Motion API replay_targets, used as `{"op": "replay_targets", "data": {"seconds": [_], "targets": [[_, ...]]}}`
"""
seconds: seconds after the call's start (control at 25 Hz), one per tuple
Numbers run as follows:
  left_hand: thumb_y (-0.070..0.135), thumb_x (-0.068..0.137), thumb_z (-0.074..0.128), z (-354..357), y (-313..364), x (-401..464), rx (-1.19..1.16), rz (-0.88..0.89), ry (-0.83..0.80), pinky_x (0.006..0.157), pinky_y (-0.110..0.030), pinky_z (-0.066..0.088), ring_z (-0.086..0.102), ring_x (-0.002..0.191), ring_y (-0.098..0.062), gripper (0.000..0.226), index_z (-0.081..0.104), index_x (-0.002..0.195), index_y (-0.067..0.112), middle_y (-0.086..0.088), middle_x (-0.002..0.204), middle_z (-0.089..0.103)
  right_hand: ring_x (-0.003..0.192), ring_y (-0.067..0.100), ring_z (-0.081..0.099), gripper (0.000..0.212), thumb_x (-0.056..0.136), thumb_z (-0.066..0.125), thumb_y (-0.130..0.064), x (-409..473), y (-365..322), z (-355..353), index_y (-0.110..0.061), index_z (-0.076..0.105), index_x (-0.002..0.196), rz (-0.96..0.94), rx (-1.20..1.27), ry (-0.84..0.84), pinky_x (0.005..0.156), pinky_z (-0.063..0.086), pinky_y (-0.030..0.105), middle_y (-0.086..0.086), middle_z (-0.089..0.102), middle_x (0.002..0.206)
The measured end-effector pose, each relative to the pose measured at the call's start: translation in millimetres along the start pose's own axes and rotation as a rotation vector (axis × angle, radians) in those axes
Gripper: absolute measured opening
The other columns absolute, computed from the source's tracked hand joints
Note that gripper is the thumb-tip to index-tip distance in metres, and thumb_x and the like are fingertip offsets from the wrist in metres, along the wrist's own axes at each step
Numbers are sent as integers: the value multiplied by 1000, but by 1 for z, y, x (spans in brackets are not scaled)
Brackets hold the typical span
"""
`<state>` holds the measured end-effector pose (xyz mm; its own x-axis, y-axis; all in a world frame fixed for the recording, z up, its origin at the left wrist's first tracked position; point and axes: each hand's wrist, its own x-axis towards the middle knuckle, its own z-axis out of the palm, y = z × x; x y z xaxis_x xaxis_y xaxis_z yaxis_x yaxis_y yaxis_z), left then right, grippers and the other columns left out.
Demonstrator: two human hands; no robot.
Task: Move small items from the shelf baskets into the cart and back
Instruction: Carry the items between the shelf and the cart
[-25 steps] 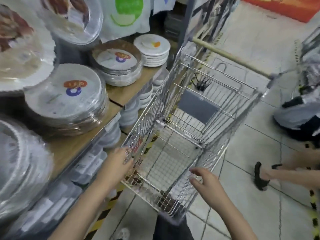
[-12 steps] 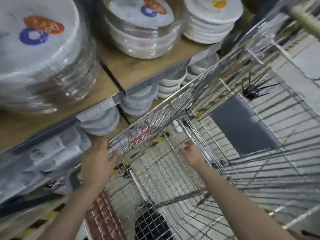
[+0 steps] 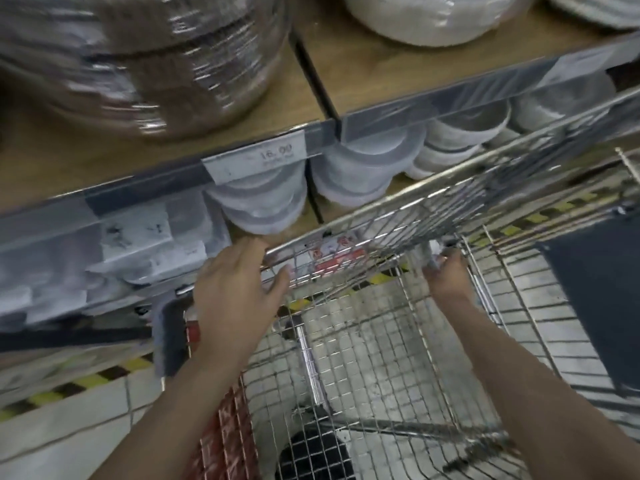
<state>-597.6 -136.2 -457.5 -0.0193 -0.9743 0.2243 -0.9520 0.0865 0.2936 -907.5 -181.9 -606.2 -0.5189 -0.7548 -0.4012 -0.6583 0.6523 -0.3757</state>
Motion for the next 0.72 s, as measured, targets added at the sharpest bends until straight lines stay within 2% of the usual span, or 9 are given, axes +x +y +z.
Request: {"op": "replay_targets", "data": {"seconds": [0.12, 0.24, 0.28, 0.36, 0.44, 0.56, 0.68, 0.72], "targets": [[23, 72, 76, 0, -1, -2, -42, 3, 1, 59, -25, 29, 51, 59, -18, 25, 56, 82, 11, 0, 67, 56, 90, 35, 62, 32, 84, 66, -20, 9, 8, 6, -5, 57, 111, -11, -57, 0, 76, 50, 40, 23, 62, 108], [21, 77, 72, -1, -6, -1, -78, 21, -53, 65, -27, 35, 57, 69, -20, 28, 59, 100, 12, 0, 79, 61, 86, 34, 63, 32, 86, 66, -22, -9, 1, -1, 1, 60, 109, -55, -13, -37, 70, 47, 32, 20, 65, 99], [22, 79, 70, -2, -8, -3, -77, 27, -88, 69, -30, 38, 59, 77, -21, 34, 58, 110, 12, -1, 87, 63, 85, 32, 62, 34, 87, 66, -22, -21, 0, -5, 1, 59, 112, -68, 23, -45, 68, 44, 29, 18, 64, 97], [23, 83, 65, -10, -11, -9, -66, 26, -195, 82, -36, 42, 58, 96, -23, 50, 48, 129, 16, -3, 108, 62, 70, 24, 60, 33, 87, 67, -21, -53, -2, -17, -1, 61, 113, -133, 93, -49, 55, 38, 22, 9, 62, 83], [26, 85, 62, -25, -20, -19, -32, -15, -290, 96, -40, 40, 53, 111, -25, 61, 38, 140, 17, -5, 122, 57, 61, 19, 60, 24, 86, 68, -23, -85, -7, -32, -4, 65, 100, -178, 162, -77, 49, 37, 22, 2, 62, 71], [30, 88, 56, -57, -38, -44, 76, -25, -394, 107, -42, 34, 44, 126, -26, 64, 32, 145, 14, -7, 142, 44, 61, 23, 62, 21, 84, 70, -27, -145, -22, -64, -6, 67, 86, -257, 292, -99, 50, 40, 25, 5, 65, 66], [27, 91, 50, -105, -58, -88, 78, -62, -590, 109, -41, 31, 36, 133, -28, 58, 30, 145, 16, -7, 153, 28, 66, 22, 61, 5, 82, 70, -9, -235, -49, -104, -7, 66, 82, -354, 407, -55, 55, 43, 27, 9, 65, 73], [26, 92, 49, -124, -67, -108, 49, -69, -669, 107, -40, 34, 36, 133, -27, 57, 30, 145, 17, -7, 152, 28, 69, 18, 60, 6, 82, 70, -7, -269, -58, -115, -9, 65, 85, -366, 456, -51, 56, 43, 21, 7, 65, 77]]}}
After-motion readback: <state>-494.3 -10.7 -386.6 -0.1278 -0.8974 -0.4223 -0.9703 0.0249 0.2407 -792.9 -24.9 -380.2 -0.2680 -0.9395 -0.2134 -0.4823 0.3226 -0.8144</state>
